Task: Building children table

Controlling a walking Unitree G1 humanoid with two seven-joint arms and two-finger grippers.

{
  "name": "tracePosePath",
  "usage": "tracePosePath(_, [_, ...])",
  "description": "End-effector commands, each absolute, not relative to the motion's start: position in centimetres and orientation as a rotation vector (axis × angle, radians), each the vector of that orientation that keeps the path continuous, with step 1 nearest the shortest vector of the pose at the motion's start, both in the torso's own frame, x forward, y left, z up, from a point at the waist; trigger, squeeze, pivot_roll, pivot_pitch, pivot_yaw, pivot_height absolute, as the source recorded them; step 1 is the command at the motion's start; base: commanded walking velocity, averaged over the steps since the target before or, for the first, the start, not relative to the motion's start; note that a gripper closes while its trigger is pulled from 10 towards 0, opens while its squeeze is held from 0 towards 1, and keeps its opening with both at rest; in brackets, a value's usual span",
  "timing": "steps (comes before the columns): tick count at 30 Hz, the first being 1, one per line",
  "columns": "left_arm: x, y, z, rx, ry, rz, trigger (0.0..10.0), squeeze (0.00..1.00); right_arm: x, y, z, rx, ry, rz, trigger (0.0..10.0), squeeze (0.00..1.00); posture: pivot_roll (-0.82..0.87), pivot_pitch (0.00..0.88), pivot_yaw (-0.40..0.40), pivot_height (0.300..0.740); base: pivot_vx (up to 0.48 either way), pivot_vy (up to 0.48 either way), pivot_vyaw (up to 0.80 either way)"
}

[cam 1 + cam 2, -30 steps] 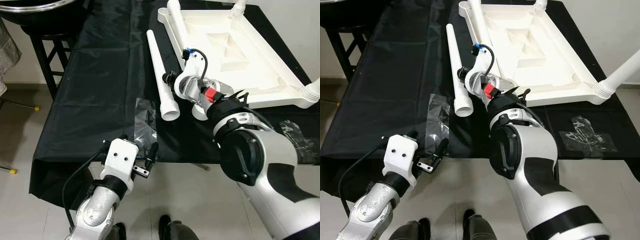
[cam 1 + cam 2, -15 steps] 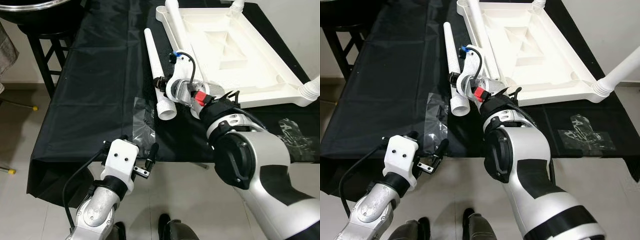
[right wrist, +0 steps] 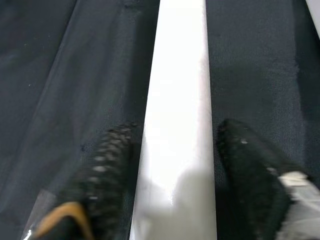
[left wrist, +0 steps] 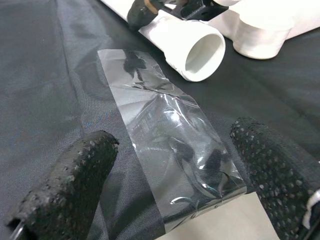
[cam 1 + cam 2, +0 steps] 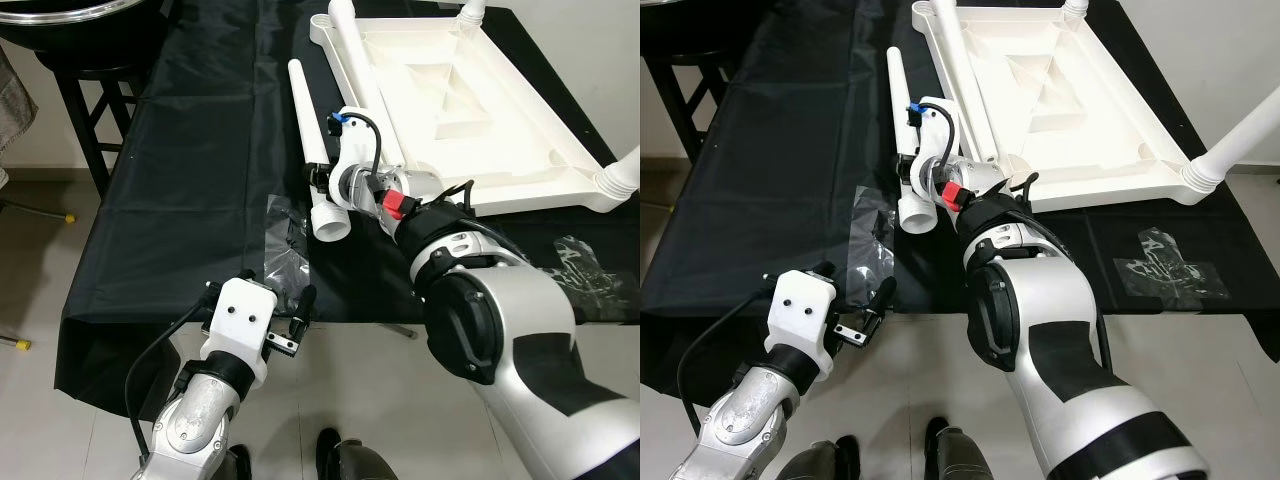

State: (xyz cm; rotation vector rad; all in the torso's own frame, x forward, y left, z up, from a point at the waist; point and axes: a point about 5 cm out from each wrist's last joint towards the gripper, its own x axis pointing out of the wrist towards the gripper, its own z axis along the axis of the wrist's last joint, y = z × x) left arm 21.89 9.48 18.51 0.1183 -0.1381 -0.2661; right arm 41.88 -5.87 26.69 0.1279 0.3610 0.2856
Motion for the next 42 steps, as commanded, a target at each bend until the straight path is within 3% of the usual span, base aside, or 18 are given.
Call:
tracePosePath(1, [21.6, 9.4, 18.1, 0.117, -0.115, -0.268, 10.0, 0.00, 41.5, -6.0, 23.9, 0.103, 0.464, 0.280, 10.0, 1.00, 0.04, 0.302, -0.139, 0.740, 0.000, 0.000, 0.00])
tracePosePath(2, [21.6, 9.4, 18.1, 0.118, -0.116, -0.266, 10.0, 0.00, 41.5, -6.0, 23.9, 0.092, 0.460, 0.279, 10.0, 0.27, 0.04, 0.304, -0.138, 0.740, 0.000, 0.000, 0.00])
tracePosePath(3, [21.6, 9.5, 18.1, 0.117, -0.117, -0.264, 10.0, 0.00, 41.5, -6.0, 24.0, 0.088, 0.457, 0.276, 10.0, 0.00, 0.04, 0.304, -0.138, 0.740, 0.000, 0.000, 0.00])
tracePosePath(8, [21.6, 9.5, 18.1, 0.117, -0.115, -0.263, 10.0, 0.00, 41.5, -6.0, 23.9, 0.116, 0.467, 0.267, 10.0, 0.00, 0.03, 0.304, -0.137, 0.740, 0.000, 0.000, 0.00])
tracePosePath(9, [21.6, 9.5, 18.1, 0.125, -0.115, -0.264, 10.0, 0.00, 41.4, -6.0, 23.7, 0.149, 0.480, 0.254, 0.0, 0.00, 0.03, 0.303, -0.137, 0.740, 0.000, 0.000, 0.00])
tracePosePath(21, [21.8, 9.9, 18.2, 0.131, -0.120, -0.245, 10.0, 0.00, 41.6, -6.4, 23.8, 0.226, 0.459, 0.234, 0.0, 0.00, 0.04, 0.308, -0.135, 0.740, 0.000, 0.000, 0.00])
tracePosePath(23, [22.0, 9.9, 18.2, 0.129, -0.123, -0.238, 10.0, 0.00, 42.3, -6.5, 26.7, 0.267, 0.268, 0.231, 0.0, 0.00, 0.04, 0.301, -0.136, 0.740, 0.000, 0.000, 0.00])
tracePosePath(29, [22.2, 9.9, 18.2, 0.117, -0.120, -0.241, 10.0, 0.00, 42.6, -7.0, 32.1, 0.367, -0.031, 0.284, 0.0, 0.00, 0.05, 0.286, -0.131, 0.740, 0.000, 0.000, 0.00])
tracePosePath(42, [23.2, 9.7, 18.2, 0.042, -0.097, -0.275, 10.0, 0.00, 41.5, -5.5, 33.7, 0.531, -0.218, 0.518, 0.0, 0.00, 0.06, 0.238, -0.120, 0.740, 0.000, 0.000, 0.00])
